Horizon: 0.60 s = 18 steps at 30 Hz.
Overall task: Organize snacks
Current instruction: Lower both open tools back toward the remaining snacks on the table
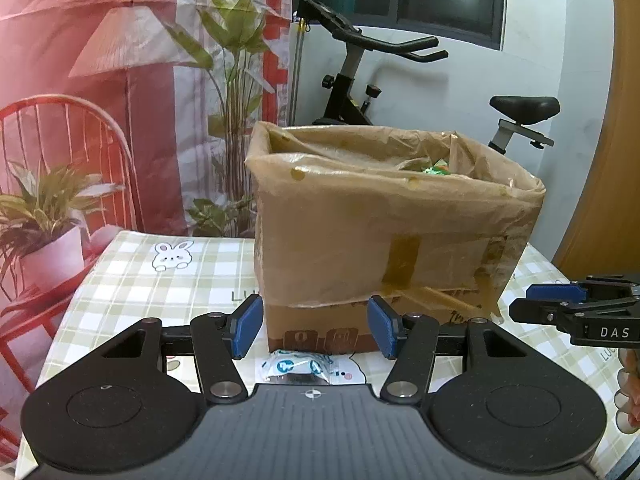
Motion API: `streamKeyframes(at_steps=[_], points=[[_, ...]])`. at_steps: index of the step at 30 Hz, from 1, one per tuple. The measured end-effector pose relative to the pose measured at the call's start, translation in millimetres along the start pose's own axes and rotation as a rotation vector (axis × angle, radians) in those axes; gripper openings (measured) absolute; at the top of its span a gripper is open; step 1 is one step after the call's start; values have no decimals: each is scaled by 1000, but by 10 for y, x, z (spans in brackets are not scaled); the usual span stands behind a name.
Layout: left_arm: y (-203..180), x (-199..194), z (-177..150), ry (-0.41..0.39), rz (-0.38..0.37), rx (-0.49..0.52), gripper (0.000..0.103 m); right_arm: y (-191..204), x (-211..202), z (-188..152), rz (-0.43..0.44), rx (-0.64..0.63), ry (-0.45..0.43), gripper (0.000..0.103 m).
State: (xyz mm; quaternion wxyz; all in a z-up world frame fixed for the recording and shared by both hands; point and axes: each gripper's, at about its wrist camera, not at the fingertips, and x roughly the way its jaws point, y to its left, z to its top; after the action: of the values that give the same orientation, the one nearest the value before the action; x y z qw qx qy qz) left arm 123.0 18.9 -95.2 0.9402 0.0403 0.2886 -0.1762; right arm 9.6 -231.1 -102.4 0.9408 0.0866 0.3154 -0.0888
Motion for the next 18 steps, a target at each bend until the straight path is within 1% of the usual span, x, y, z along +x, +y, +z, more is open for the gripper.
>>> streamKeyframes(at_steps=[18], points=[[253, 151, -156, 39, 13, -31, 60, 104, 278, -174, 14, 9, 70, 45]])
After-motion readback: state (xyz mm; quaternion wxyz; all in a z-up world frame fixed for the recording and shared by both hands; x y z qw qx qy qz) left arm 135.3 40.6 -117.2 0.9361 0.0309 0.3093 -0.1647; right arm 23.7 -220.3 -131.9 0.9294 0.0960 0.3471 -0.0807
